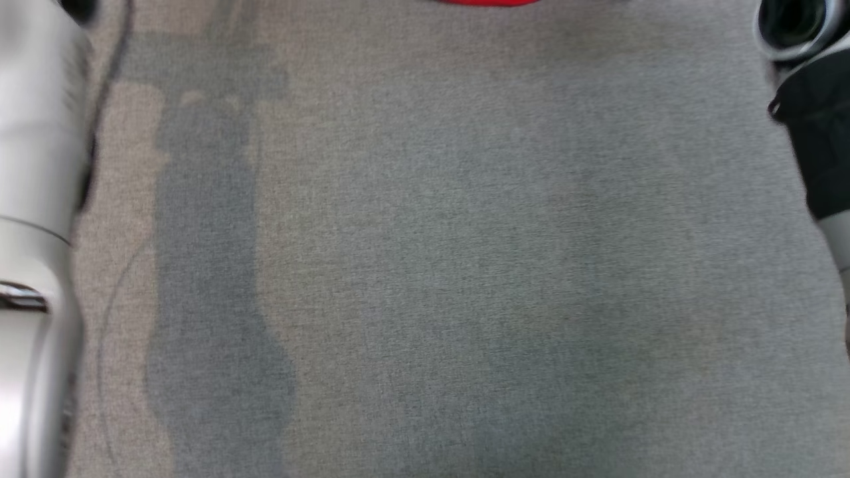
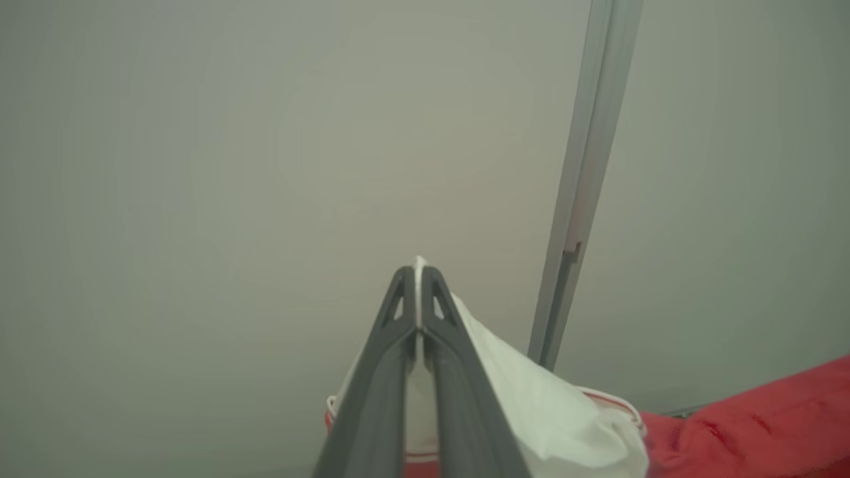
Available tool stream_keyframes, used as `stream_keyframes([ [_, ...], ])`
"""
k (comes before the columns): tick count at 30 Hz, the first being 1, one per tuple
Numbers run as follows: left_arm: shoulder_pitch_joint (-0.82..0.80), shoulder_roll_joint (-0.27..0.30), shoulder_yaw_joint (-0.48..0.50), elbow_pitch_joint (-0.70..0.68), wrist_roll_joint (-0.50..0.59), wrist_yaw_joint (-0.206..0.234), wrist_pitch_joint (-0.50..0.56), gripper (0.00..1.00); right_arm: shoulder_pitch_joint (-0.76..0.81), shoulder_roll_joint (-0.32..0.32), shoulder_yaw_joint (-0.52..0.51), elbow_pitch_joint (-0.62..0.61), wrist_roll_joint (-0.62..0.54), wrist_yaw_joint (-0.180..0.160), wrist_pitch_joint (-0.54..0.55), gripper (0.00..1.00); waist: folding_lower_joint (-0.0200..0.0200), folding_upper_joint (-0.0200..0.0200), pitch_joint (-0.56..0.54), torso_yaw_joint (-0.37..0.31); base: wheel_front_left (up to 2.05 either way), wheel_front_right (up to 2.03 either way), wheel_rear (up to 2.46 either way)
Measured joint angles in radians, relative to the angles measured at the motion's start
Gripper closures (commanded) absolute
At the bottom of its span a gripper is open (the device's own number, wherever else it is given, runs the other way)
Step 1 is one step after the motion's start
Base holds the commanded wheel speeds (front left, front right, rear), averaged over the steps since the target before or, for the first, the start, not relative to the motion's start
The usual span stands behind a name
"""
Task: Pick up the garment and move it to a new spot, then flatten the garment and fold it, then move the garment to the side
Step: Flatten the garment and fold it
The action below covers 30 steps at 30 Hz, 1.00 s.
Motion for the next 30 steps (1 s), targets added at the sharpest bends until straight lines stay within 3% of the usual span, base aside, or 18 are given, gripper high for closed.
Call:
stream_keyframes([
  [3,0.08,-0.03,0.007,0.003,-0.03,-0.003,0.0,1.0,0.052,-0.008,0.045,0.008,0.003,0.0,0.0,1.0,0.0,0.0,0.027,0.015,0.0,0.0,0.0],
  [10,0.34,-0.035,0.067,-0.076,-0.08,-0.007,0.0,1.0,0.306,-0.039,0.005,-0.13,0.112,0.0,0.0,1.0,0.0,0.0,0.038,0.042,0.0,0.0,0.0],
  [20,0.802,-0.027,0.233,-0.424,-0.036,0.004,0.0,1.0,0.723,-0.095,-0.035,-0.381,0.148,0.0,0.0,1.0,0.0,0.0,-0.034,0.046,0.0,0.0,0.0],
  [30,1.211,-0.019,0.33,-0.762,0.04,0.027,0.0,1.0,0.995,-0.133,-0.054,-0.526,0.081,0.0,0.0,1.0,0.0,0.0,-0.138,0.043,0.0,0.0,0.0],
])
